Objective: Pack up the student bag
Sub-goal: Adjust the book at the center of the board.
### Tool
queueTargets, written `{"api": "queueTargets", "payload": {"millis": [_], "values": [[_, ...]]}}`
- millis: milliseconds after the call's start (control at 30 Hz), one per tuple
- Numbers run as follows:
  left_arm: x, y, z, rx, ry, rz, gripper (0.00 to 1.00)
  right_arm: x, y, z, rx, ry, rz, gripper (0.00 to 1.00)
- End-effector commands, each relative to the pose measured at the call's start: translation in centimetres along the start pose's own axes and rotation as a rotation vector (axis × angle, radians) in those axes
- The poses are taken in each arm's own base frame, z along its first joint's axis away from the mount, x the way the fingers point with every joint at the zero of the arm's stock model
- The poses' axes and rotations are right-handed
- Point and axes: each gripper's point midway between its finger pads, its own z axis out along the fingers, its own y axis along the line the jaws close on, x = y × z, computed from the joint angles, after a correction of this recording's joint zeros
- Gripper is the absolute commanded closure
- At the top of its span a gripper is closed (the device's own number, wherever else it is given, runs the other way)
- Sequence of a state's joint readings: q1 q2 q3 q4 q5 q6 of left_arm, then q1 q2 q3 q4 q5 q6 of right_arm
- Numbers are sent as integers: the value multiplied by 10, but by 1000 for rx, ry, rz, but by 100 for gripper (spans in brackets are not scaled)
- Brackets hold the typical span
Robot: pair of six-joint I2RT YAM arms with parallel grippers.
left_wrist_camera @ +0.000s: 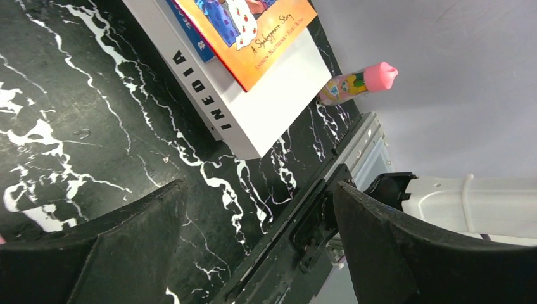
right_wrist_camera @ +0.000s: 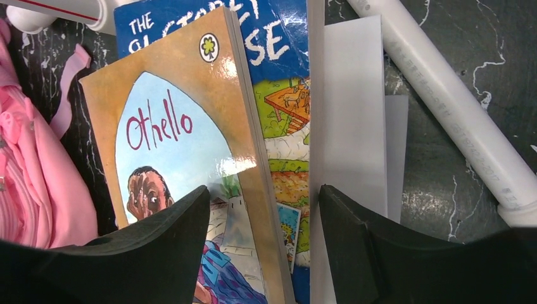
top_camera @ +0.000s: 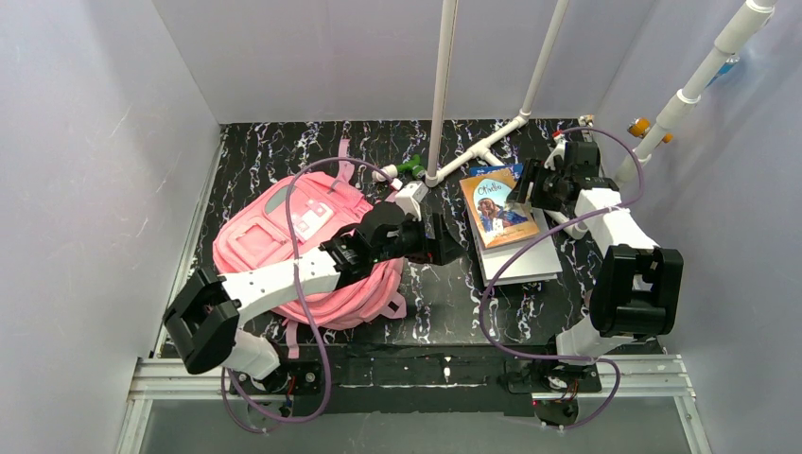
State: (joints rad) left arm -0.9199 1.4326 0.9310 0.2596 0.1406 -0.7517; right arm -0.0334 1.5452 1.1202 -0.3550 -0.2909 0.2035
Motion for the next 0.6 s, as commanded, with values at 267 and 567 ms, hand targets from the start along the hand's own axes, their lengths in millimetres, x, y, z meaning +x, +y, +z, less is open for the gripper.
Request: {"api": "queueTargets", "payload": {"millis": [267,567], "values": [[-28,3,-40,-96,-32,80,16,-12,47,-7,-204,-51,-74,33],[-29,18,-15,-134,-29,29,14,-3,27,-4,-90,-41,-29,26]]}}
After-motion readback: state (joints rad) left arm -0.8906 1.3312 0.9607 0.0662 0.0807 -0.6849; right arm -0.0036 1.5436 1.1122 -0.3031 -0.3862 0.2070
